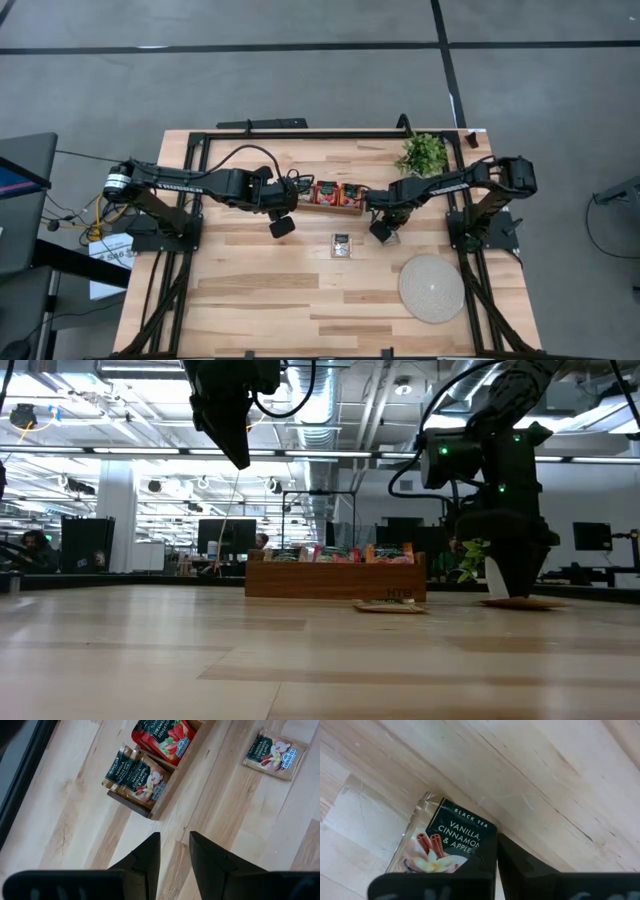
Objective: Pick & Place Tea
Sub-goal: Put the brown tea bag into the left section of the wooden organizer
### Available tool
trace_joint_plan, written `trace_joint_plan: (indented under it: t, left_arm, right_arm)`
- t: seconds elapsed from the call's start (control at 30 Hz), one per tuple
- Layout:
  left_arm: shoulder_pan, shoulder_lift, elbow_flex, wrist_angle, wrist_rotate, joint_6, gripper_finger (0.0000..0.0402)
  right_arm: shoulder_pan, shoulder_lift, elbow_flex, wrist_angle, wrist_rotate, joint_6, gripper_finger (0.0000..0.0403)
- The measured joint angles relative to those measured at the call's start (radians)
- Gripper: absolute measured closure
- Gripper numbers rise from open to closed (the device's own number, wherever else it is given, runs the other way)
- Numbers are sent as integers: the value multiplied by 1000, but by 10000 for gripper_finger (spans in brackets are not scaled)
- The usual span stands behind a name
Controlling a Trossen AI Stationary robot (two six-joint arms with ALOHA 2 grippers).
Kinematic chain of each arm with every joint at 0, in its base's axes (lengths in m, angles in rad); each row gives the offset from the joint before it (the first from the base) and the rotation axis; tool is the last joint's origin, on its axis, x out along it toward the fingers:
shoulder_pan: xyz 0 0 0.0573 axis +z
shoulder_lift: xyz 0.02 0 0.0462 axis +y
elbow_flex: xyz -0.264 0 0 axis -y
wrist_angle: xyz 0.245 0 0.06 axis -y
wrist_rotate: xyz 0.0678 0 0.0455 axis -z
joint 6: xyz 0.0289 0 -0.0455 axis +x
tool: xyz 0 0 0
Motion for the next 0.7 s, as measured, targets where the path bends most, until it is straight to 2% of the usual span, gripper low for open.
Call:
trace_joint_plan:
  t: [0.17, 0.33, 0.57, 0.7]
  left_arm:
    - [0, 0, 0, 0, 0, 0, 305]
    - [0, 0, 0, 1, 14, 0, 305]
    - [1, 0, 0, 4, 105, 0, 305]
    - [2, 0, 0, 34, 132, 4, 305]
  right_arm:
    - [2, -54, -6, 1, 4, 20, 402]
    - [14, -173, -5, -12, 12, 52, 403]
    - [90, -378, -3, -17, 41, 97, 403]
    - [155, -467, -2, 27, 94, 97, 403]
